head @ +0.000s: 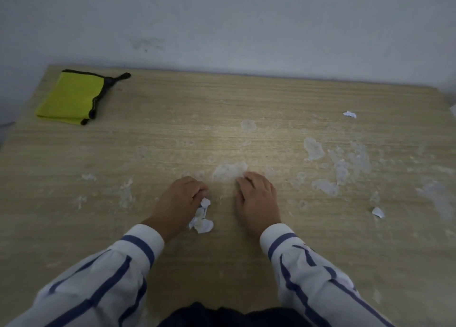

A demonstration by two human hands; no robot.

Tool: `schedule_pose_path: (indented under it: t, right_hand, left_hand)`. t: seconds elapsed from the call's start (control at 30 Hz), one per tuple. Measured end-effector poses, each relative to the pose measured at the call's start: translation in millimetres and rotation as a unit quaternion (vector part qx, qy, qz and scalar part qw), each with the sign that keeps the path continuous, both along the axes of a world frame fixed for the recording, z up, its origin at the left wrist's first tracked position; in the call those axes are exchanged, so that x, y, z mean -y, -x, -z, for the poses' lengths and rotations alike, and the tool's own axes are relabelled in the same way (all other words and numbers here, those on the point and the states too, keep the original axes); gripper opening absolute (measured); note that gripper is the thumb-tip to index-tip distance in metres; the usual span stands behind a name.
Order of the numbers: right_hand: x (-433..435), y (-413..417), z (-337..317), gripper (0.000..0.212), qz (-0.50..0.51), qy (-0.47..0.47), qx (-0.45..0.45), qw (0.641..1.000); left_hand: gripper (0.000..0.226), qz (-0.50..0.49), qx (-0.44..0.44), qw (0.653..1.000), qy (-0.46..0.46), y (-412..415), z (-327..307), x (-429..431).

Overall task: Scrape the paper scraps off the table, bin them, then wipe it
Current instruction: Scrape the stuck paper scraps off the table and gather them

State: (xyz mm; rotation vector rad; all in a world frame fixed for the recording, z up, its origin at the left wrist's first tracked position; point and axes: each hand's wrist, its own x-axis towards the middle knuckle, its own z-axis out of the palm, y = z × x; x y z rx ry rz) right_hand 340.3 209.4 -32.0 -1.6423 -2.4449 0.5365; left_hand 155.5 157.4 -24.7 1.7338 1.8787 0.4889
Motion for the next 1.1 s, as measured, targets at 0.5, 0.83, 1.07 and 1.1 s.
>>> schedule_pose_path:
  t: [0.5, 0.83, 1.07, 1.1]
  right_hand:
    - [40, 5, -13, 0.042, -0.078, 0.050, 0.029, 0.995]
    - [49, 38, -11, 0.039, -0.119, 0.056, 0.003, 0.991]
    - [38, 40, -15, 0.074, -0.110, 0.062, -0.001, 0.992]
    - [34, 40, -16, 0.075, -0.105, 0.061, -0.003, 0.993]
  left_hand:
    - [0.037, 0.047, -0.015, 0.997, -0.054, -4, -2, 42]
    - [0.032, 0.046, -0.100, 0.986, -0.122, -10, -3, 43]
    - [0.076, -0.047, -0.039, 0.998, -0.024, -2, 7, 42]
    - [0.077, -0.048, -0.048, 0.997, -0.032, 0, 8, 41]
